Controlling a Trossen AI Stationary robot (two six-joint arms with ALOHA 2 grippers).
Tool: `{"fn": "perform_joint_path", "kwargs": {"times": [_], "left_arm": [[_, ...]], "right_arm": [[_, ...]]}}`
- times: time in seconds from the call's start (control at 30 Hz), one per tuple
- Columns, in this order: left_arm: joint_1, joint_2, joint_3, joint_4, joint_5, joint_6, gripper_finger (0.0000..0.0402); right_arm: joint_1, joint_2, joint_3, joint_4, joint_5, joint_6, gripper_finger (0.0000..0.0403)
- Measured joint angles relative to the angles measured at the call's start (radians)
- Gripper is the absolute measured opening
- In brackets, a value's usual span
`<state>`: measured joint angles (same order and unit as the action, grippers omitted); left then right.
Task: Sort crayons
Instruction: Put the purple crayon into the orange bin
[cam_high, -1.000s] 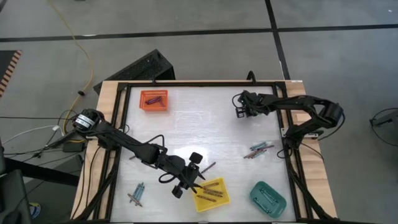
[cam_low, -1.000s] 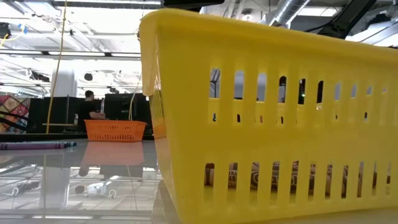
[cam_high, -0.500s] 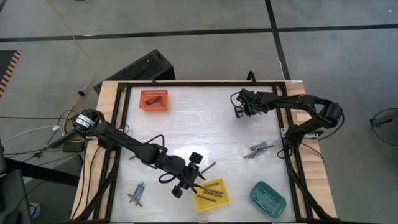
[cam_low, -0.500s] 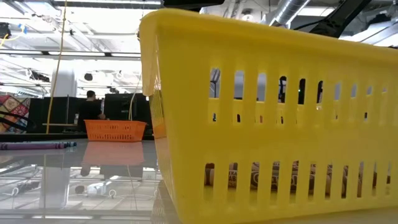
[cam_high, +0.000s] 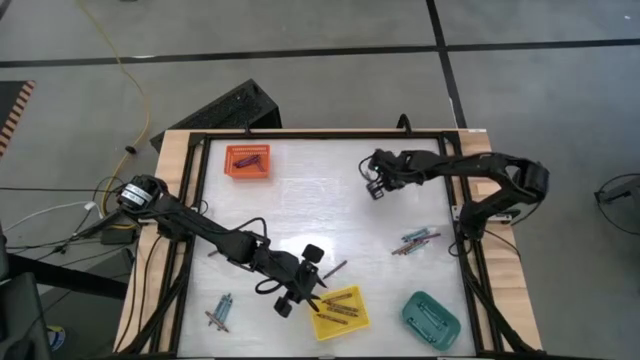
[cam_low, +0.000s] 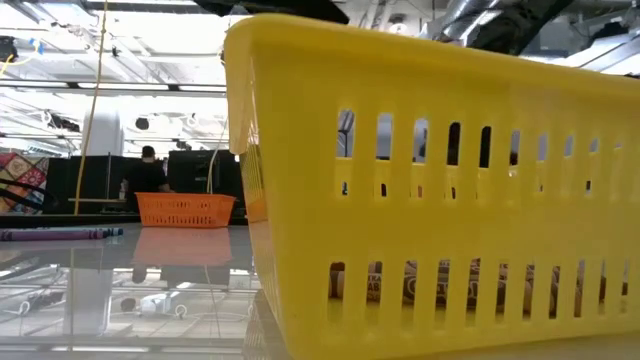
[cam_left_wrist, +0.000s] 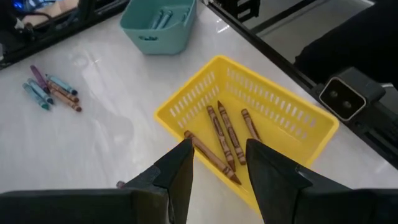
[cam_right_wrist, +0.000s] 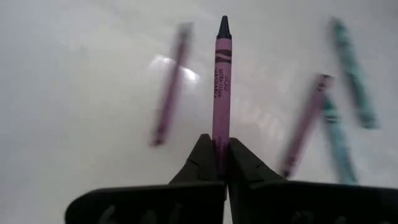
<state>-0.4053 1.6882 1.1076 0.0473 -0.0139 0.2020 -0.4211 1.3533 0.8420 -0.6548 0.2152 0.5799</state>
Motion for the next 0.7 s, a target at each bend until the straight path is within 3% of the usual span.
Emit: {"fn": "perform_joint_path", "kwargs": {"times": [0.2,0.4,0.7], "left_arm": [[0.0,-0.001,0.0,-0.08,-0.001,-0.001,0.0138],[0.0,-0.004,0.0,-0.212,-0.028,-0.012,0.0138],[0.003,-0.005,0.006,-0.206,-0.066,0.008,0.0138]], "right_arm": [[0.213,0.0,0.073,-0.057,-0.048,-0.032,0.0008],[0.498,0.0,0.108,-0.061,-0.096,-0.021,0.0008],[0.779,0.0,0.115,0.058,-0.07,0.065,0.0008]]}}
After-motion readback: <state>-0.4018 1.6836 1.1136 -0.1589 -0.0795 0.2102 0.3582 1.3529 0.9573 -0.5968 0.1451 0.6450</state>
